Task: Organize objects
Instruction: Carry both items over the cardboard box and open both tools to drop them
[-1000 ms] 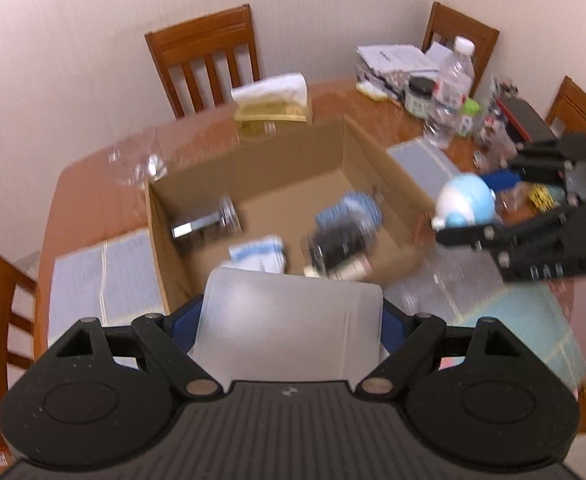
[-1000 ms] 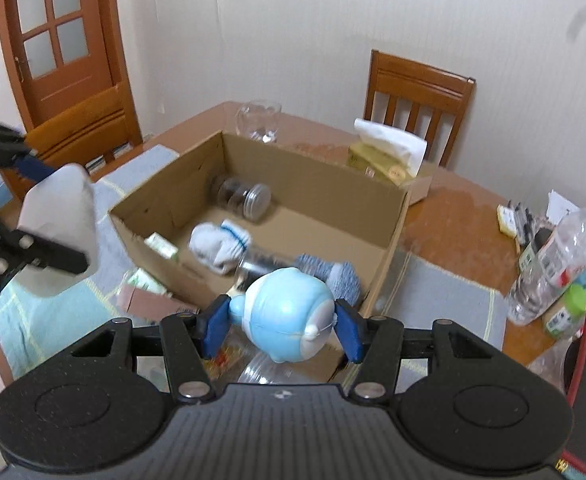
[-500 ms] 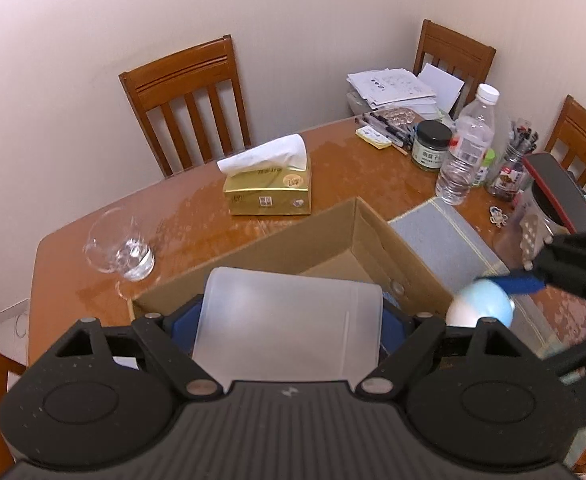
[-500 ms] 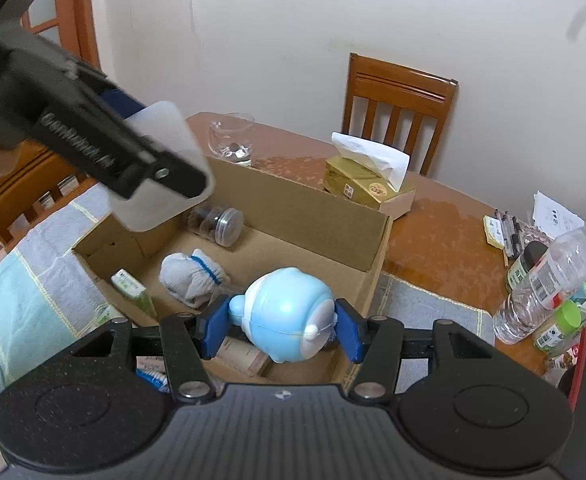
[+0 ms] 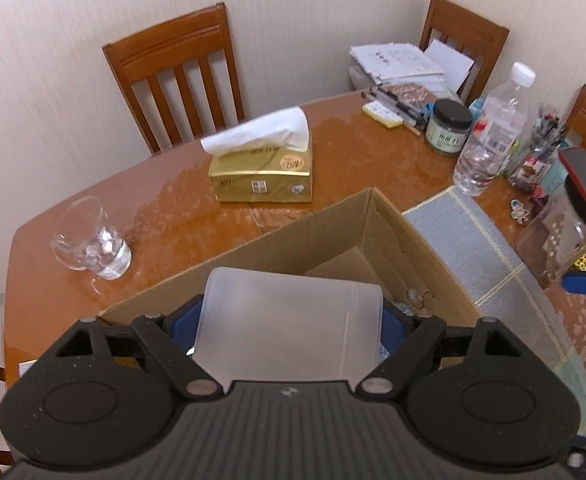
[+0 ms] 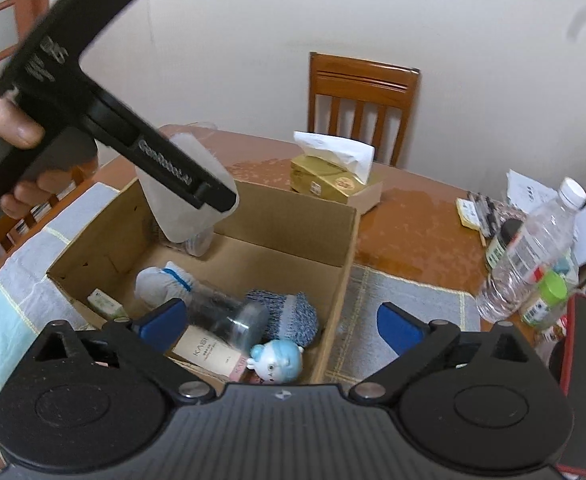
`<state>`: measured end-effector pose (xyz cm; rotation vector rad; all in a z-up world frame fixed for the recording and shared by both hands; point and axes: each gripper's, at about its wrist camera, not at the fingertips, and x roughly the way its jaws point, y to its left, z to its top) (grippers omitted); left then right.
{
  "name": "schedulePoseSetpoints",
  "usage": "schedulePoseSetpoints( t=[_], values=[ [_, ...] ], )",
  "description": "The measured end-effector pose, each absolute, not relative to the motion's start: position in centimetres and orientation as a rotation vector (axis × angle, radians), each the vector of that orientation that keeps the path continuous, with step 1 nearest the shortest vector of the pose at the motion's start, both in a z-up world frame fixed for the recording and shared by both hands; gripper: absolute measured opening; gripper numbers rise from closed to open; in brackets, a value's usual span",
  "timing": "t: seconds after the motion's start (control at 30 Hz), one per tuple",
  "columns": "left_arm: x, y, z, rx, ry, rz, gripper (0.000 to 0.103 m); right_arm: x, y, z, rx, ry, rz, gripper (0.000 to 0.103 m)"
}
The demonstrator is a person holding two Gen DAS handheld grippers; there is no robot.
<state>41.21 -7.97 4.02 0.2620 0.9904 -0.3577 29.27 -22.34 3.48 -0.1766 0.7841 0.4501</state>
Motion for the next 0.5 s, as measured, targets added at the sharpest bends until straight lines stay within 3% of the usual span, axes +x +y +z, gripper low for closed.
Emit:
schedulePoseSetpoints(
  t=[0.13,0.23,0.5],
  values=[
    [42.3,-8.4,2.5,0.248,1.016,-0.353,0.087,29.1,-23.2,3.1,-0.154,0.799,0.415,0.103],
    [42.7,-8.8,2.3,0.249,0.985,-0.327,0.099,28.8,-23.8,2.9,-0.14,0.811,0.389,0.103],
    [41.6,-9.1,3.1,0.281,0.95,-0.333,0.099,28.0,-24.8,2.3,-0.128,0.83,0.347,0.103]
  ],
)
